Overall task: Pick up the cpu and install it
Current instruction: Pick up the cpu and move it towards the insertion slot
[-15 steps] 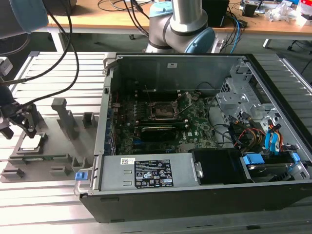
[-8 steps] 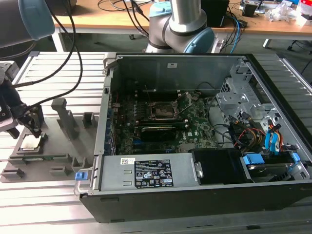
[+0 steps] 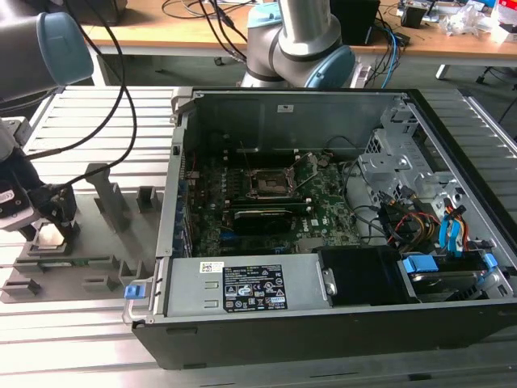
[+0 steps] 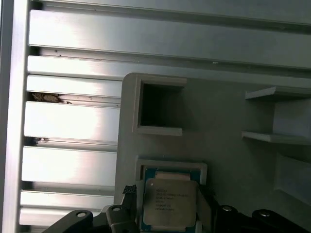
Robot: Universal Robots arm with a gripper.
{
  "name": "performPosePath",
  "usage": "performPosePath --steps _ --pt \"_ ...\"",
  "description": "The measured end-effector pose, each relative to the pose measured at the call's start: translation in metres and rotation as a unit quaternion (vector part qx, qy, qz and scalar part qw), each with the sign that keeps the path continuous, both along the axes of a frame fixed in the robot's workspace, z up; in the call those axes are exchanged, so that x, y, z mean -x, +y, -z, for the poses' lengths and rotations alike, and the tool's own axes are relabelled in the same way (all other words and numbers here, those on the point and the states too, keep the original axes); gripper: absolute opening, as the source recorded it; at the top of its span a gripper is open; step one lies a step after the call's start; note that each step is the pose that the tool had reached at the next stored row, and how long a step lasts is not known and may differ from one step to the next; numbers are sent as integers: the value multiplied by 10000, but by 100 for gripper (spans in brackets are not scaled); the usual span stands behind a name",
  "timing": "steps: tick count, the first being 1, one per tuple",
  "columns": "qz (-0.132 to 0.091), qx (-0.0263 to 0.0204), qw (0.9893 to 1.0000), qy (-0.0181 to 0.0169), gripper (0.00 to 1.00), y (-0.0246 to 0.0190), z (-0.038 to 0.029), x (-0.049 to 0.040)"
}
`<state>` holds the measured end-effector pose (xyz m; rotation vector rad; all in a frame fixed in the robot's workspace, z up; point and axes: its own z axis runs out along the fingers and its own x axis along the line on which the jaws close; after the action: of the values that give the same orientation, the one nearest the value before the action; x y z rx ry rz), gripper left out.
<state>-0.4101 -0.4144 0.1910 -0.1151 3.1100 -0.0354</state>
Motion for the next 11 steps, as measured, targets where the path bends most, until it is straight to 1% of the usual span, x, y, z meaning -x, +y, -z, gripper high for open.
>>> performPosePath --steps 2,4,7,9,11 --pt "0 3 10000 -22 60 0 -3 5" --pt "0 5 10000 -61 60 0 -28 26" --pt "0 5 10000 -87 60 0 -59 35" --pt "0 5 10000 -89 60 -2 -62 36" --pt "0 6 10000 -88 60 -18 -63 37"
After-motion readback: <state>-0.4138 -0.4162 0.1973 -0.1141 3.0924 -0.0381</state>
